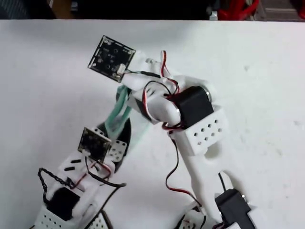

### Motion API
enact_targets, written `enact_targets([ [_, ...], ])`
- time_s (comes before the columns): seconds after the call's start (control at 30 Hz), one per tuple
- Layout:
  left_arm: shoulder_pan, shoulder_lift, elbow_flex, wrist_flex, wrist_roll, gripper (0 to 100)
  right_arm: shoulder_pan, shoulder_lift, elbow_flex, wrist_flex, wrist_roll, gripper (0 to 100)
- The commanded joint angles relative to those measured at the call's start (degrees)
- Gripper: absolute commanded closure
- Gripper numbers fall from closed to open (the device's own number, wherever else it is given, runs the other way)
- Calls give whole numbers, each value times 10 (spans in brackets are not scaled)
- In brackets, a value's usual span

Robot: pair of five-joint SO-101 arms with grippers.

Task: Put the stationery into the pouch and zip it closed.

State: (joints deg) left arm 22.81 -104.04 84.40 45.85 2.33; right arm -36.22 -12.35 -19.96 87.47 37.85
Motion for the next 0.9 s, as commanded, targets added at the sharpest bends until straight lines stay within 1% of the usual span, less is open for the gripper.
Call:
enact_targets([
  [0.0,8,-4,-27,0,-8,980,-31,-3,-4,22,4,979],
  [0.13,8,-4,-27,0,-8,980,-79,-31,-3,59,-1,979],
  [0.23,8,-4,-27,0,-8,980,-88,-51,-4,62,-35,980],
  [0.37,8,-4,-27,0,-8,980,-90,-61,-1,72,-51,980],
  [0.43,8,-4,-27,0,-8,980,-105,-63,-1,78,-59,980],
  [0.5,8,-4,-27,0,-8,980,-97,-67,-6,74,-44,980],
  [0.6,7,-4,-27,1,-8,980,-50,-85,-27,69,-9,976],
  [0.67,7,-4,-27,1,-8,980,-35,-96,-26,72,17,945],
  [0.8,7,-4,-27,0,-8,980,-31,-100,11,64,49,799],
  [0.87,7,-4,-27,0,-8,980,-31,-95,36,44,57,782],
])
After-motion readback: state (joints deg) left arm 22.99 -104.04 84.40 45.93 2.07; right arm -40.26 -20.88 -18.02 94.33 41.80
